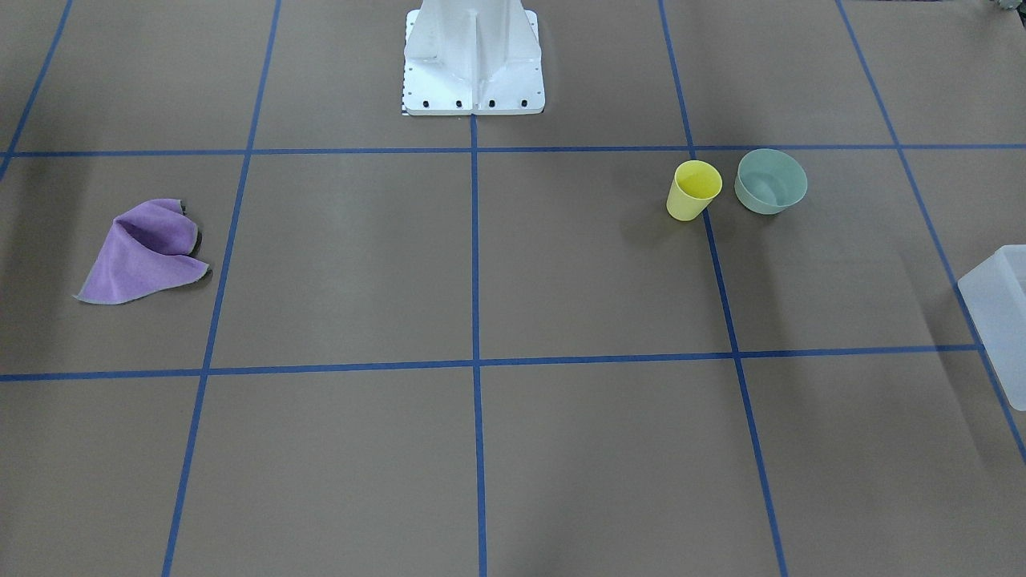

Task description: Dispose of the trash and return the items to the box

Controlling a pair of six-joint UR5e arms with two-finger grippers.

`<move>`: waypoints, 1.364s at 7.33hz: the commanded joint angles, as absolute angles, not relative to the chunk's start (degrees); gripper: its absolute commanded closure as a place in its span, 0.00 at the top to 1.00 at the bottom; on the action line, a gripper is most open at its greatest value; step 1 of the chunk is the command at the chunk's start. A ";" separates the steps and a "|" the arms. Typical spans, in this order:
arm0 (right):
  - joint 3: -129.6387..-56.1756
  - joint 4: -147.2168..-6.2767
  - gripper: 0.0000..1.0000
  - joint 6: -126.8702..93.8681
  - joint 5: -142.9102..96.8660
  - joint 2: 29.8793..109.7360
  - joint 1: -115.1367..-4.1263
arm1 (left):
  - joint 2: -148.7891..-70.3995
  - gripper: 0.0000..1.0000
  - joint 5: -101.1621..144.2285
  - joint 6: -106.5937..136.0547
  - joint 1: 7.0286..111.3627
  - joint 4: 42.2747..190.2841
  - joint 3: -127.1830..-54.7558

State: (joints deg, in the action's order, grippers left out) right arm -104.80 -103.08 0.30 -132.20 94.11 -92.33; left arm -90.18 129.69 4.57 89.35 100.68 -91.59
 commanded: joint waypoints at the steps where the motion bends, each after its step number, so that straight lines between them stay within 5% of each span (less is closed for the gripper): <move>1: -104.77 -103.09 1.00 0.26 -132.19 94.13 -92.11 | -90.00 0.98 129.29 4.57 89.30 100.64 -91.67; 10: -104.68 -103.09 1.00 0.26 -132.71 94.04 -91.67 | -90.00 0.98 129.29 3.87 89.30 100.63 -91.49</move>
State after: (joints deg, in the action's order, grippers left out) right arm -104.66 -103.02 0.25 -132.56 93.88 -91.75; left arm -90.07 129.25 3.88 89.30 100.65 -91.51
